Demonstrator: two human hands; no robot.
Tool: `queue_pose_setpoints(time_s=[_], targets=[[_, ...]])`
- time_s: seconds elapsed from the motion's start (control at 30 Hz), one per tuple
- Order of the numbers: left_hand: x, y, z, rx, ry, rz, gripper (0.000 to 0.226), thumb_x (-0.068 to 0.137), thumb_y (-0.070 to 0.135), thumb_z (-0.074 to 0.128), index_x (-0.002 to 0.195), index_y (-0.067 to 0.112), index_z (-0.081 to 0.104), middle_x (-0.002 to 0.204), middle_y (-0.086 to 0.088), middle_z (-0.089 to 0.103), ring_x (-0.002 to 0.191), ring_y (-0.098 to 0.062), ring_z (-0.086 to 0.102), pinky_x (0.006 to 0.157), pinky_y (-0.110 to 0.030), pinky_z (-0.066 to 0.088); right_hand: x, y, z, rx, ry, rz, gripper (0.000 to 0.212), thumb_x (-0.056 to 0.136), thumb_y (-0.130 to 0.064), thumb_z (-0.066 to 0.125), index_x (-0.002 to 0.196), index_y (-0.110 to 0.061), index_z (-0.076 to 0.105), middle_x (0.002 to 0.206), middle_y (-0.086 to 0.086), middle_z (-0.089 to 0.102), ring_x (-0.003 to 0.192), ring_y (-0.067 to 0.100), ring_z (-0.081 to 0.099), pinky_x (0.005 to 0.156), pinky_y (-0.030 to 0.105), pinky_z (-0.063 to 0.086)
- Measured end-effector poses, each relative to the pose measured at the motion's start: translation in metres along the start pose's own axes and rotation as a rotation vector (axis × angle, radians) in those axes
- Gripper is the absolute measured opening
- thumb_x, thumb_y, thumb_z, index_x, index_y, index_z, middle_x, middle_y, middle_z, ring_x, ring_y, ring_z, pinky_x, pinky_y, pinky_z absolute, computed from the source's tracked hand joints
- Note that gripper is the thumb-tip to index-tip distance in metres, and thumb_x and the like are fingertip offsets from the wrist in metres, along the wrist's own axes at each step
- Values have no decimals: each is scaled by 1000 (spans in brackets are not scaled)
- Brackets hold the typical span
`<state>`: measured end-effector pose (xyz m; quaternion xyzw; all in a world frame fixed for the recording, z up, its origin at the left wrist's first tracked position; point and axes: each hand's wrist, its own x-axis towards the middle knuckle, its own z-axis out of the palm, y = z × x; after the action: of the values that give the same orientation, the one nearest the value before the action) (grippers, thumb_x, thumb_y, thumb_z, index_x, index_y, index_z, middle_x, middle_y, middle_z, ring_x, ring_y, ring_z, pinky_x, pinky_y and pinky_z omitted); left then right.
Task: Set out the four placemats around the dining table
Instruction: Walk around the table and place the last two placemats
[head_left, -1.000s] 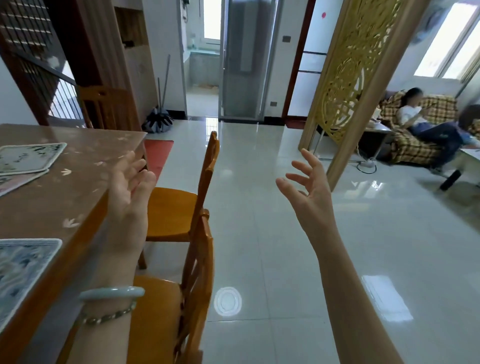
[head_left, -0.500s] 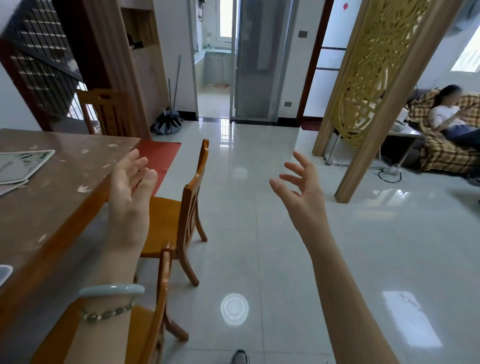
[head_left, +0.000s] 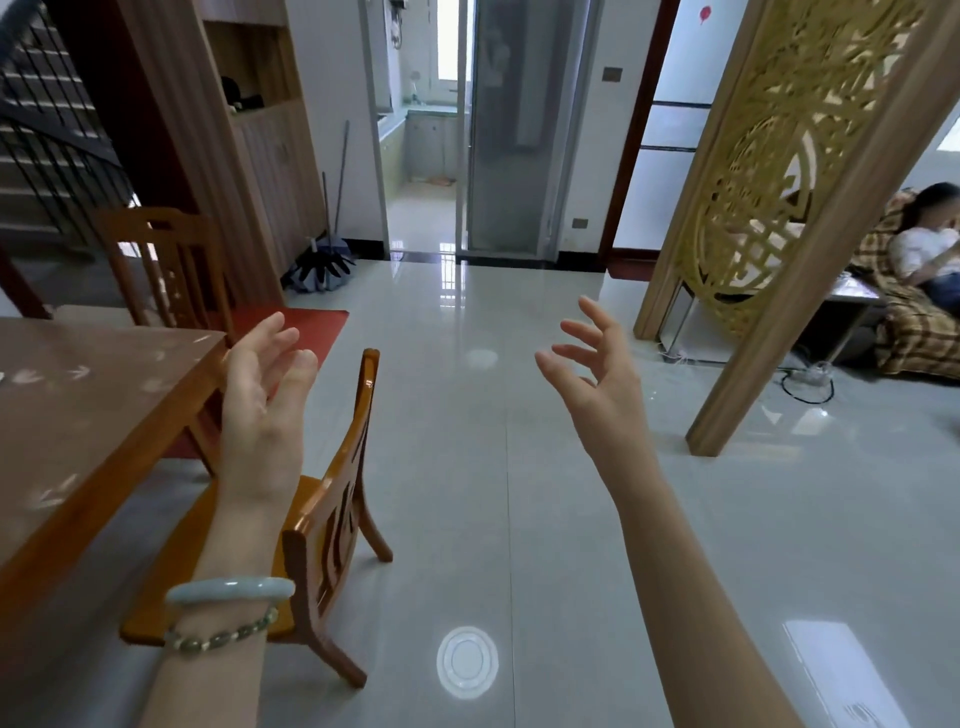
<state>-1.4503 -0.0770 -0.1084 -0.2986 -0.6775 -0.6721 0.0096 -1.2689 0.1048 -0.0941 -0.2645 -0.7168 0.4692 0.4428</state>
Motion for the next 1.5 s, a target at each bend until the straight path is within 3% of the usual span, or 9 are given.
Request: queue_pose_setpoints(time_s=[0.3, 0.57, 0.73, 0.9, 1.07, 1.23, 1.37, 1.5], targets=[[118, -61, 103, -44, 41, -18, 47, 87, 51, 51, 133, 41, 45, 135, 16, 51, 123, 3, 49, 105, -30, 42, 175, 86, 20, 61, -61, 1, 63, 88, -25, 67, 142, -28, 34, 127, -6, 52, 110, 7, 58, 78, 11, 50], [240, -102, 182, -92, 191, -45, 49, 83, 51, 53, 130, 40, 47, 132, 15, 55, 125, -2, 50, 108, -38, 41, 351, 139, 56, 133, -187, -10, 61, 88, -20, 67, 141, -28, 37, 127, -2, 53, 110, 10, 59, 78, 8, 50], [301, -134, 194, -77, 285, -45, 49, 87, 44, 52, 134, 34, 46, 133, 11, 54, 124, -3, 51, 106, -33, 42, 428, 169, 104, 177, -284, -11, 61, 88, -20, 67, 141, -26, 39, 127, 0, 54, 110, 15, 60, 85, 23, 51], [366, -178, 192, -31, 372, -43, 50, 87, 41, 53, 135, 32, 44, 134, 8, 54, 125, -2, 50, 107, -34, 41, 499, 199, 175, 218, -385, -12, 61, 82, -31, 66, 137, -31, 40, 126, -1, 55, 110, 15, 60, 91, 37, 54], [440, -228, 167, 53, 499, -32, 46, 89, 38, 52, 134, 36, 43, 133, 13, 53, 125, 0, 50, 108, -36, 40, 571, 218, 277, 246, -503, -47, 58, 88, -22, 67, 140, -27, 40, 127, 0, 56, 109, 14, 61, 94, 42, 53], [511, -268, 135, 109, 607, -70, 46, 91, 38, 52, 136, 37, 43, 134, 15, 53, 124, 3, 49, 104, -28, 42, 636, 219, 381, 287, -633, -76, 60, 88, -25, 67, 141, -30, 40, 126, -5, 57, 102, 0, 62, 88, 25, 52], [552, -286, 114, 152, 696, -79, 40, 92, 35, 52, 130, 43, 43, 134, 14, 53, 125, 2, 49, 107, -33, 40, 671, 217, 458, 342, -748, -82, 60, 88, -26, 68, 141, -27, 41, 124, -3, 58, 107, 5, 61, 80, 14, 51], [573, -305, 96, 233, 817, -103, 51, 88, 46, 53, 137, 37, 42, 137, 11, 52, 126, -1, 49, 107, -34, 40, 693, 220, 530, 403, -872, -96, 60, 87, -25, 68, 140, -24, 41, 124, 3, 58, 109, 17, 62, 91, 31, 54]])
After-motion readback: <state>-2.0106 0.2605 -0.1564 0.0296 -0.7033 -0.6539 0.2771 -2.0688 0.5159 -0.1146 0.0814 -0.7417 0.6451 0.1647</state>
